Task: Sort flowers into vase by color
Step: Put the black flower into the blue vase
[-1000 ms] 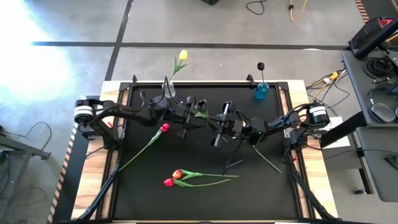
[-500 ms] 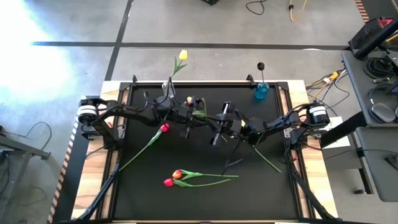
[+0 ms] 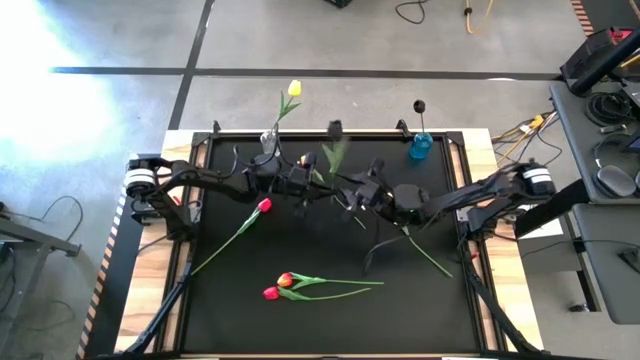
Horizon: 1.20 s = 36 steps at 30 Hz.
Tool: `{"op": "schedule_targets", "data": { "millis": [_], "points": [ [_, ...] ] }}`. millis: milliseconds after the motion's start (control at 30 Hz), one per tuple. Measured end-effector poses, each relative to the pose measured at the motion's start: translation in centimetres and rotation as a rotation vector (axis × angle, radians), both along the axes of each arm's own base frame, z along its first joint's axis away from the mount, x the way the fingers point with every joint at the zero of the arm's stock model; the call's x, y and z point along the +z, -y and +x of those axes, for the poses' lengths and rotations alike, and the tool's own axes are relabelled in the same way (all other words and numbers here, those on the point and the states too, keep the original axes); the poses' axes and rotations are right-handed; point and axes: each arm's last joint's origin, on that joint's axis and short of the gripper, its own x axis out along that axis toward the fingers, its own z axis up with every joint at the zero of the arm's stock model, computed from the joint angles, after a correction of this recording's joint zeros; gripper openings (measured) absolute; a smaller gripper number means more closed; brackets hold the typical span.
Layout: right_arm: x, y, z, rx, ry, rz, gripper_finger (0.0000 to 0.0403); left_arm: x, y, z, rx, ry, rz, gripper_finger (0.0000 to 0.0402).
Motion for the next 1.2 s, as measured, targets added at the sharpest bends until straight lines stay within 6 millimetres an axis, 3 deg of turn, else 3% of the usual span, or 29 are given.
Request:
{"op": "schedule_targets", "data": {
  "millis": [233, 433, 1200],
  "points": [
    [2.0, 0.0, -1.4, 0.008, -0.115, 0.104, 0.0167, -0.1, -0.4, -0.1, 0.017, -0.004, 0.024, 0.0000],
    [4.7, -0.4, -3.4, -0.029, -0.141, 0.122, 0.0209, -0.3, -0.4, -0.2, 0.016, -0.015, 0.036, 0.0000],
    [5.4, -2.3, -3.2, 0.087, -0.053, 0.072, 0.0210, -0.5, -0.3, -0.2, -0.008, -0.028, 0.038, 0.0000]
  ]
}}
